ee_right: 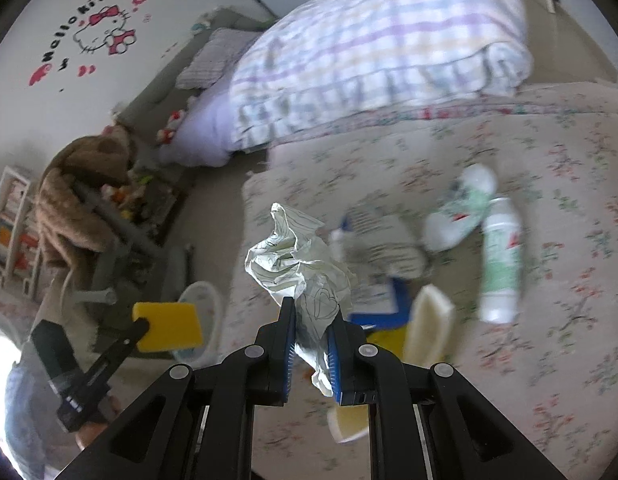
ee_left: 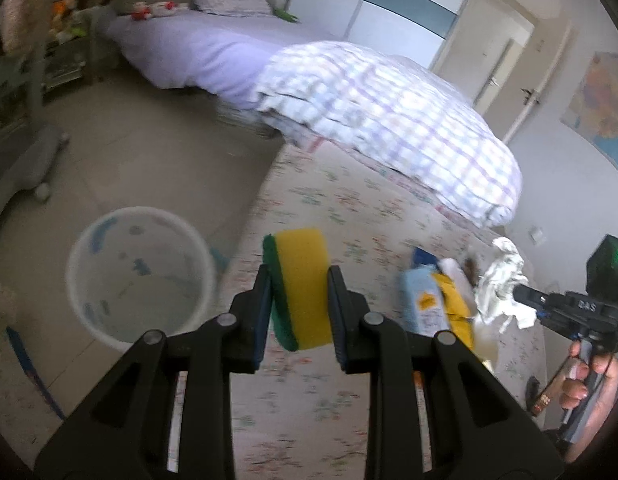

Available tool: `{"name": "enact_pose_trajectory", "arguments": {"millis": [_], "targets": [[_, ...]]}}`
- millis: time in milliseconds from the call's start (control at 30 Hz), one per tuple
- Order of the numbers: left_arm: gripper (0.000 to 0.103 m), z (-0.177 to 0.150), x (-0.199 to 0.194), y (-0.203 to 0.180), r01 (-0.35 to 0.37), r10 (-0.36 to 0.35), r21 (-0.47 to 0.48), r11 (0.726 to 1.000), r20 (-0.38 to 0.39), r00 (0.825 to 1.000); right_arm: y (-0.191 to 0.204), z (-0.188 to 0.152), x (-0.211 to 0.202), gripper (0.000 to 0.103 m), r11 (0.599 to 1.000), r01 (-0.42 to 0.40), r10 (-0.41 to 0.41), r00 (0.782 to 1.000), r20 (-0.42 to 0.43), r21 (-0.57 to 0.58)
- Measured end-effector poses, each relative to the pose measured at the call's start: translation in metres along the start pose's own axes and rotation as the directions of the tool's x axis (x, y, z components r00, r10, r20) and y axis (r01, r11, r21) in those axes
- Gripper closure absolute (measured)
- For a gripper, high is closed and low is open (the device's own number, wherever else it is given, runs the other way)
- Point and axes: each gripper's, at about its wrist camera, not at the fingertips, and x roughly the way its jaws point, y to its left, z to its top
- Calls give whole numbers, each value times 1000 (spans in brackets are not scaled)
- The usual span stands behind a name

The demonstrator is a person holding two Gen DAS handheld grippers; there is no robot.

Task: Collect trash
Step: 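Carry sponge and tissue to the white bin and open both tools to drop them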

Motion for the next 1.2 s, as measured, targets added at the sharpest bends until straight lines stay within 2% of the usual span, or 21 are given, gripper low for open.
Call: {"name": "enact_pose_trajectory", "arguments": {"millis": [333,567,867,967,1033,1100,1133,1200], "targets": [[74,-6,3,87,-97,100,-85,992,30,995,79,-29,48,88,985,-47,33,996,-85,-166],[74,-10,20,117,-148,151,-69,987,37,988,133,-55,101,88,955,-24,-11,993,-116,-297],[72,-7,17,142,-126,132,-102,987,47,990,174,-72,183,88,946,-70,14,984,-176,-316],[55,-8,20,151,-146,149,-122,982,14,989,184,-74,200,88,947,-92,36,982,-183,-308],[27,-8,20,159,-173,174,-164,971,-8,985,187,-75,207,88,948,-108,52,981,-189,-300],[20,-9,17,168,-197,196,-220,955,-29,980,190,-77,215,88,948,-111,53,979,-197,-297],[19,-9,16,173,-219,214,-243,945,-45,976,192,-78,219,88,949,-110,51,979,-200,-297],[15,-11,13,178,-273,264,-262,925,-69,962,197,-79,228,88,949,-103,41,977,-209,-298]]}}
